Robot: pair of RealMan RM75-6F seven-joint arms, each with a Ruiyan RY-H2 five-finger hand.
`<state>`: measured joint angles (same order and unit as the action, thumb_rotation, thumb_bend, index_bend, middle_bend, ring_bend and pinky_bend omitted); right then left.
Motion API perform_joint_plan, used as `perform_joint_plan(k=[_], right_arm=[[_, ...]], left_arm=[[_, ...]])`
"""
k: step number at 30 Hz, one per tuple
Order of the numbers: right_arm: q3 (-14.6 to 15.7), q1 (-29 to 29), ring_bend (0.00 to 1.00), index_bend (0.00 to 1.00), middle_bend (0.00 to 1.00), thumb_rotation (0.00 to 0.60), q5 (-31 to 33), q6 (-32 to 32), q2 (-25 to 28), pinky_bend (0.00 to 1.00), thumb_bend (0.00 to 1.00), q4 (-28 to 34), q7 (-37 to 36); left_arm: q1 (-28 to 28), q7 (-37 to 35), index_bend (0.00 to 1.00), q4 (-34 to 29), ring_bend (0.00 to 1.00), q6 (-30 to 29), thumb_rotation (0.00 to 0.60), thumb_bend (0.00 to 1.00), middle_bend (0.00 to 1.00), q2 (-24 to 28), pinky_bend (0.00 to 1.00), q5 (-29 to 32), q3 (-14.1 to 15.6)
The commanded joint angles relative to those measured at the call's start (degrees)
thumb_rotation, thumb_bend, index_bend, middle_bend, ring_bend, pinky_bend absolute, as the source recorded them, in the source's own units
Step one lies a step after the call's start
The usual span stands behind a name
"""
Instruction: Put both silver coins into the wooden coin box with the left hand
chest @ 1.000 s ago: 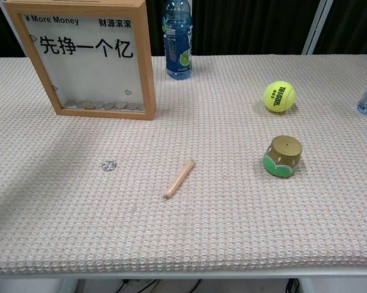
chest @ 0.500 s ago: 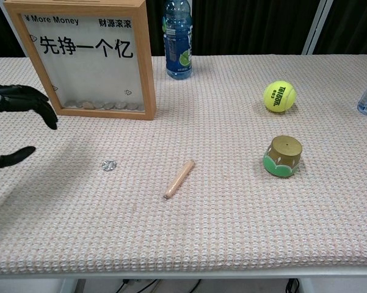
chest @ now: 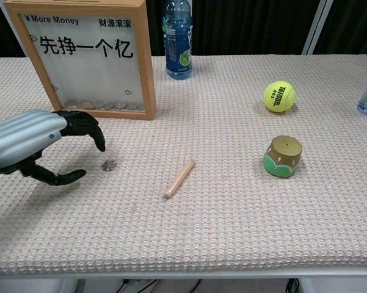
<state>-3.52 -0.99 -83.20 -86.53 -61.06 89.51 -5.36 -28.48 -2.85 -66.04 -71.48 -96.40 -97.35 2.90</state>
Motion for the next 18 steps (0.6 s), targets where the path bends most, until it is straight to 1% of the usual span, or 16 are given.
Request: perform_joint_plan(k=[1,5,13,15,18], right_arm=[[-0.03,0.07,0.0,0.0,0.0,0.6,0.19,0.3,-0.09,0.0,0.18,-0.3,-0.33],[-0.08,0.05,0.0,0.0,0.0,0.6,0.53,0.61,-0.13,0.0,0.18,-0.87,-0.9],[-0.12,-0.16,0.0,0.0,0.0,0.6,1.05,0.93,-0.41,0.0,0.18,-2.22,-2.13],[-0.12,-0.16,0.0,0.0,0.0,0.6,1.06,0.99,-0.53,0.0,0.18,-2.43,-2.25],[-0.08,-0.14,0.0,0.0,0.0,0.6,0.92,1.02,-0.6,0.0,0.18,-2.55,-2.32]], left_arm=[[-0.54,0.07,0.37,1.07,0.12,0.78,0.6,0.32,0.28,-1.13,0.21,0.4,-0.24],[-0.98,0.03,0.4,2.39,0.12,1.54,0.6,0.32,0.28,-2.19,0.21,0.88,-0.42],[-1.23,-0.11,0.42,4.61,0.12,2.03,0.6,0.32,0.28,-3.65,0.21,1.57,-0.42],[-1.18,-0.33,0.41,5.1,0.12,1.88,0.6,0.32,0.28,-4.07,0.21,1.56,-0.29],[-1.13,-0.63,0.38,6.02,0.11,1.64,0.6,0.33,0.24,-4.58,0.19,1.29,0.12]])
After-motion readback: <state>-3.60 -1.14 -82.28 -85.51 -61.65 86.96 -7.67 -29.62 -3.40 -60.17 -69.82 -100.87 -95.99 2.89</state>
